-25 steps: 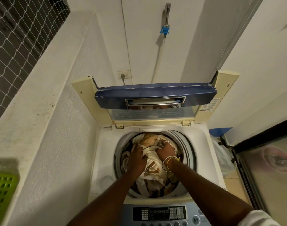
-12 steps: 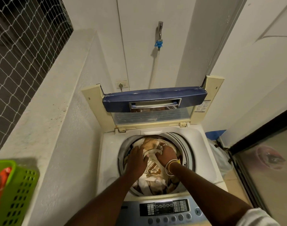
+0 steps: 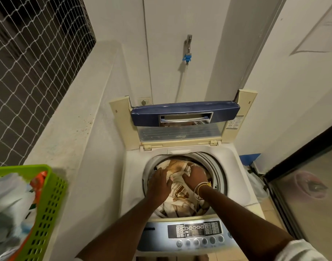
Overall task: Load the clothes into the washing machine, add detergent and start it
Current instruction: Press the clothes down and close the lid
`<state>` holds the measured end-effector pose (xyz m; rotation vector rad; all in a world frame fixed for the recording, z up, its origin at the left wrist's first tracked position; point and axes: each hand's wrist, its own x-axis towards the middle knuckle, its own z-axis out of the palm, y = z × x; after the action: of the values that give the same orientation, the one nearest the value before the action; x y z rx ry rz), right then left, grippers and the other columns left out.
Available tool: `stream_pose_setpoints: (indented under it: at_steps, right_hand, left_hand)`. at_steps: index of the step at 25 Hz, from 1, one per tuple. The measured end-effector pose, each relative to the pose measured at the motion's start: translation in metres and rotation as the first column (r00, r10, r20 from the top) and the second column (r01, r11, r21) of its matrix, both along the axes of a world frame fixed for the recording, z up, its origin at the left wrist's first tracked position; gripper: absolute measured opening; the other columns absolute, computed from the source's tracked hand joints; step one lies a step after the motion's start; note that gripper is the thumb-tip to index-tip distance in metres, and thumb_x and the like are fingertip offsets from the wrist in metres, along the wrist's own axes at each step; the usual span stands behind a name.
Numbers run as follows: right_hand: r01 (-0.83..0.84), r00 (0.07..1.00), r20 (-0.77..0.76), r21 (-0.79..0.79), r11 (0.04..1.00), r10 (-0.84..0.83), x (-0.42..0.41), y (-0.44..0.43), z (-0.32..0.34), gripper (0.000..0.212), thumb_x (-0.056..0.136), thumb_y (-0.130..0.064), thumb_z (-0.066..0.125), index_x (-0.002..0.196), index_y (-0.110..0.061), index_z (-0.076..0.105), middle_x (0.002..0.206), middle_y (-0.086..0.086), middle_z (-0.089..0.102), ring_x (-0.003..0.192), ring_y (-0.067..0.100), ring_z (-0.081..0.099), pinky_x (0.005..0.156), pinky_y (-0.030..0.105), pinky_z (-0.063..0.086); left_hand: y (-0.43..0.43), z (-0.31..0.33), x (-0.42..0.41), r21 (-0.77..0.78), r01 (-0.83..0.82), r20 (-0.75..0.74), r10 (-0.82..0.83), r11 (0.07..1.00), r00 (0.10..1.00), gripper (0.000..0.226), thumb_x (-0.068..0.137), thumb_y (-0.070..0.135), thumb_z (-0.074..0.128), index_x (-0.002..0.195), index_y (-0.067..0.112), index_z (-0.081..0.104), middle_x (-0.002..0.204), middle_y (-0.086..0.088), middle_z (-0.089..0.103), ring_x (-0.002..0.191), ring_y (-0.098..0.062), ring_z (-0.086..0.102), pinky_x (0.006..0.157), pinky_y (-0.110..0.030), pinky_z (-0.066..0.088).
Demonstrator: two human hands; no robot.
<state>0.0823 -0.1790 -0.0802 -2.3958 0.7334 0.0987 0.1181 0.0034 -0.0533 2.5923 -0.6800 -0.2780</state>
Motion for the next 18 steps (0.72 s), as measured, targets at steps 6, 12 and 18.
stream_pose_setpoints:
  at_steps: [6, 12, 18]
  right_hand:
    - [-0.039, 0.999, 0.014, -0.006, 0.999, 0.039, -0.019, 0.005, 0.027, 0.059, 0.074, -0.049, 0.051, 0.128, -0.025, 0.056, 0.12, -0.001, 0.066, 0.115, 0.021, 0.06, 0.099, 0.037, 0.049]
    - [-0.257, 0.964, -0.003, -0.24, 0.936, 0.264, -0.06, 0.003, 0.053, 0.069, 0.09, -0.049, 0.051, 0.148, -0.016, 0.036, 0.156, 0.007, 0.034, 0.146, 0.026, 0.024, 0.118, 0.046, 0.026]
    - [-0.395, 0.919, -0.115, -0.324, 0.86, 0.378, -0.111, -0.012, 0.067, 0.081, 0.092, -0.056, 0.044, 0.155, -0.013, 0.019, 0.163, 0.007, 0.013, 0.151, 0.026, 0.006, 0.12, 0.053, 0.014]
  left_hand:
    - [0.007, -0.007, -0.011, -0.021, -0.036, -0.006, 0.036, 0.999, 0.999, 0.047, 0.094, 0.045, 0.052, 0.134, 0.019, 0.051, 0.137, -0.006, 0.054, 0.128, -0.024, 0.051, 0.102, -0.043, 0.048]
    - [0.006, 0.009, -0.046, 0.037, -0.002, 0.155, -0.004, 0.999, 0.988, 0.048, 0.095, 0.041, 0.054, 0.136, 0.018, 0.049, 0.14, -0.007, 0.05, 0.129, -0.027, 0.049, 0.103, -0.046, 0.046]
    - [0.007, 0.031, -0.084, 0.105, -0.049, 0.203, 0.027, 0.993, 0.979, 0.055, 0.097, 0.042, 0.049, 0.143, 0.015, 0.041, 0.15, -0.012, 0.043, 0.139, -0.032, 0.04, 0.107, -0.056, 0.038]
